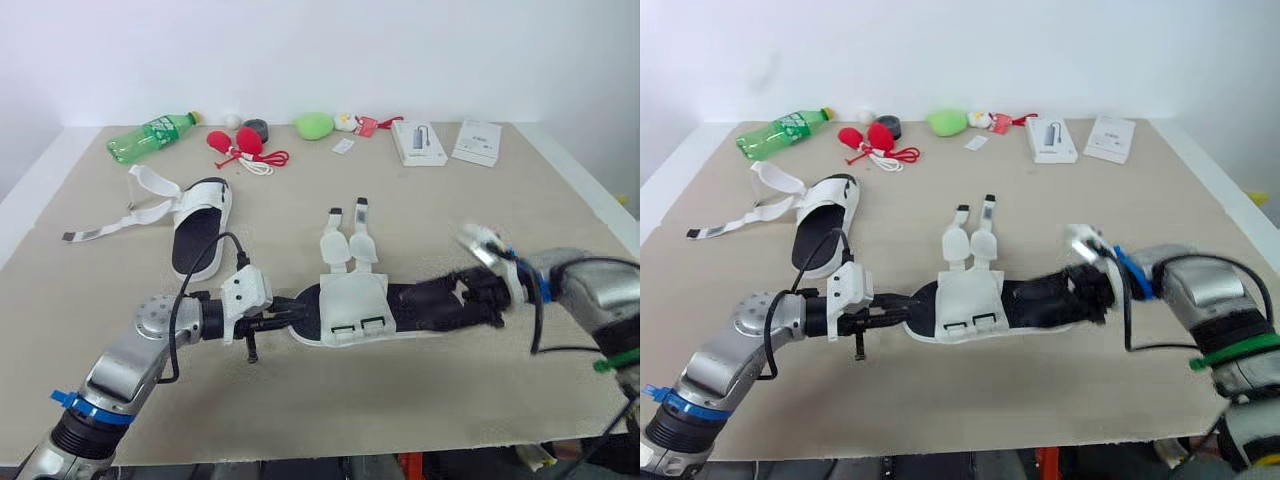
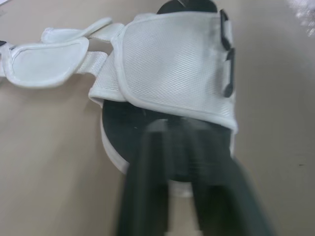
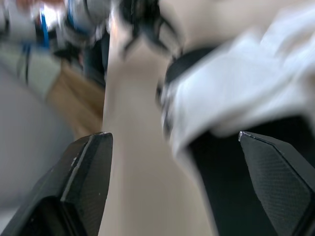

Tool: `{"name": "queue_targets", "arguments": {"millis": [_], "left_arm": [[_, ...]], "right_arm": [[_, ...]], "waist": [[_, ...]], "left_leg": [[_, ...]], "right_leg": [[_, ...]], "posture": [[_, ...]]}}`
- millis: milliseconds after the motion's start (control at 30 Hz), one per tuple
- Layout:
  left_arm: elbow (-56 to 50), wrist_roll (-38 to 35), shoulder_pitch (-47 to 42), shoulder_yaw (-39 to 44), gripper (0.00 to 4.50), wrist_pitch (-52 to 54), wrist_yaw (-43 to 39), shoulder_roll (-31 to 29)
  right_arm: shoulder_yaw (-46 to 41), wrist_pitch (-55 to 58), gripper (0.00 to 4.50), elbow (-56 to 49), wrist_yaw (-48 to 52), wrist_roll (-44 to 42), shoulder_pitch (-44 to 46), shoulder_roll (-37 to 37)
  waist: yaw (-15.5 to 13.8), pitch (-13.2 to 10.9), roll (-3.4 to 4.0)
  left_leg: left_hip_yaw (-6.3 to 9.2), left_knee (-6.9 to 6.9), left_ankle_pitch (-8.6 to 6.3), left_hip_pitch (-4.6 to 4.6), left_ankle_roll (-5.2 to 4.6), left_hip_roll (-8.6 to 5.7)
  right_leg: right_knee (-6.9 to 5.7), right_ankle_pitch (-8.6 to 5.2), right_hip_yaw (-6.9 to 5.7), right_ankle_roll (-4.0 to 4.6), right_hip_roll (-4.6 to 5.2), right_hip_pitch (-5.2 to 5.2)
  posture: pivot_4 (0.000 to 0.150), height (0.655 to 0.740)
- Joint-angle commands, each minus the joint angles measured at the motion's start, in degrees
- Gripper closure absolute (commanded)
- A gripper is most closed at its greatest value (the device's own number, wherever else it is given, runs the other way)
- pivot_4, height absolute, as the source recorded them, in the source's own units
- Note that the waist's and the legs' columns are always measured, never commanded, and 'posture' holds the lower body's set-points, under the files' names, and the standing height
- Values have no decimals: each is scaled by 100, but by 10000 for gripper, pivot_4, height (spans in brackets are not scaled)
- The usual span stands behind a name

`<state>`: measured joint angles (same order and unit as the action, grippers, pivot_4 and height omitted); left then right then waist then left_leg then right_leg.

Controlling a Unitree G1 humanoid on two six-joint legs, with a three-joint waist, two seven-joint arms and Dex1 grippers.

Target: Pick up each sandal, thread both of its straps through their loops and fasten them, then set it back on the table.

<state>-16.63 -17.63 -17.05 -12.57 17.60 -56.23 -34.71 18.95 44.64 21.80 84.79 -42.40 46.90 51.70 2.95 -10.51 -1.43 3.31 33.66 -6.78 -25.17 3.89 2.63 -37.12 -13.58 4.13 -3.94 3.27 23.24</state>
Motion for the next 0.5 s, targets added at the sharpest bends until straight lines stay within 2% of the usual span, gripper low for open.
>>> {"name": "queue_targets", "arguments": {"millis": [33, 233, 367, 500], "left_arm": [[114, 205, -189, -148, 44293, -340, -231, -33], [341, 480, -404, -335, 44293, -667, -505, -73], [396, 557, -449, -342, 44293, -742, -548, -32], [359, 592, -472, -317, 44293, -731, -546, -7]], "right_arm": [[-283, 649, 0, 983, -987, 495, 683, -582], [-686, 571, 0, 2755, -2033, 1296, 1717, -1555], [-927, 381, 0, 3801, -2231, 1707, 2217, -1883], [-1022, 190, 0, 4409, -2217, 2142, 2455, -2118]], "waist": [[-15, 0, 0], [-36, -2, 4], [-33, -3, 5], [-19, -3, 6]], "left_leg": [[0, 1, 0, -1, 0, 0], [2, -3, 0, -21, 0, -2], [4, -11, -3, -30, -4, -4], [6, -14, -4, -29, -6, 0]], "right_leg": [[0, 1, 0, 0, -1, 1], [0, -3, 2, -10, -4, 13], [0, 6, 4, -36, -5, 18], [-1, 2, 3, -39, -14, 18]], "posture": [[1500, 7400], [1500, 7400], [1500, 7400], [1500, 7400]]}}
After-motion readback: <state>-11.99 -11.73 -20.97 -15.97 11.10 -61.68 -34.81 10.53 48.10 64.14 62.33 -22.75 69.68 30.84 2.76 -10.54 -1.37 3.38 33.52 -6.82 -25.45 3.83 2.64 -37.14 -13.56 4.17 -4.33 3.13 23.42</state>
